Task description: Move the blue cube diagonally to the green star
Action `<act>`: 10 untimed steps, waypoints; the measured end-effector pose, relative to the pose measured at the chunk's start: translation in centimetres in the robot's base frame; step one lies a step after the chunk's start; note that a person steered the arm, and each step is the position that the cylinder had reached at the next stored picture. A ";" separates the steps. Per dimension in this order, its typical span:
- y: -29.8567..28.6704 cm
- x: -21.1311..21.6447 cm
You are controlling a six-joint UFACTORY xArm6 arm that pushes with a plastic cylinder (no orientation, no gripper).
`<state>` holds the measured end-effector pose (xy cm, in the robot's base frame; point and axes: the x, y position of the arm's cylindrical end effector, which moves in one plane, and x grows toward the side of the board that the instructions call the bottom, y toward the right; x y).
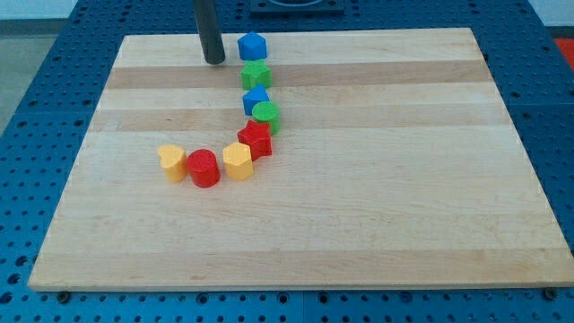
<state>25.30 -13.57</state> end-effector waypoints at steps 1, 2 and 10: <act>0.0 0.0; 1.4 0.0; 1.6 -3.5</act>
<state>21.78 -11.97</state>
